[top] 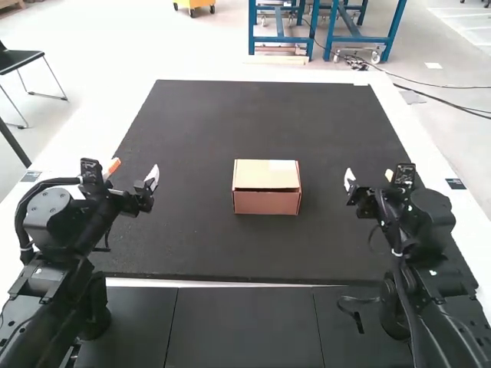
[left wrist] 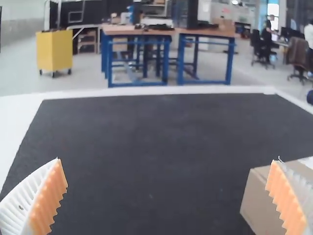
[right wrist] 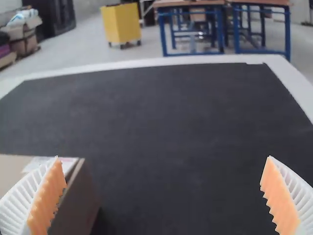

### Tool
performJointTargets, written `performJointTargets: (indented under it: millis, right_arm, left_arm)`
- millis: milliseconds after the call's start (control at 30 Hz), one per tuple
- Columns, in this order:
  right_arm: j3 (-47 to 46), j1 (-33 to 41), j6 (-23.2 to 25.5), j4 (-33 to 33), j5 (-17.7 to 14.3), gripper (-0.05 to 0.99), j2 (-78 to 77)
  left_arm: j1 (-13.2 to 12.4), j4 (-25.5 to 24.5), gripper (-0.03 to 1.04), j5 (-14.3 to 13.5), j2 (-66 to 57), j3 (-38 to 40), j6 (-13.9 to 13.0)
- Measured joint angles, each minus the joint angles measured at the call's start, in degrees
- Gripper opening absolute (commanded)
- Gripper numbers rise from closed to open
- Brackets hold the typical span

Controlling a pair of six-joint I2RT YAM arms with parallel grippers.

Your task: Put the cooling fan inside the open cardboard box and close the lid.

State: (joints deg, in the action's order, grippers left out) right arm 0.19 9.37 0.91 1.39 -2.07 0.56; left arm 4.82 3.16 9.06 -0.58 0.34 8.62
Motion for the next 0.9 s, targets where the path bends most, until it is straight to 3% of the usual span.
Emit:
performJointTargets:
  millis: [300, 533, 900]
  right_arm:
    - [0.00, 0.33, -0.04, -0.90, -0.42, 0.91, 0.00]
    - [0.00, -0.85, -0.70, -0.85, -0.57, 0.91, 0.00]
    - [0.00, -7.61, -2.19, -1.09, 0.66, 0.91, 0.00]
  left_arm:
    - [-0.13, -2.14, 0.96, 0.02, 0.00, 0.00, 0.00]
    - [-5.81, -2.95, 0.96, 0.00, 0.00, 0.00, 0.04]
    - [-8.11, -3.21, 0.96, 0.00, 0.00, 0.00, 0.02]
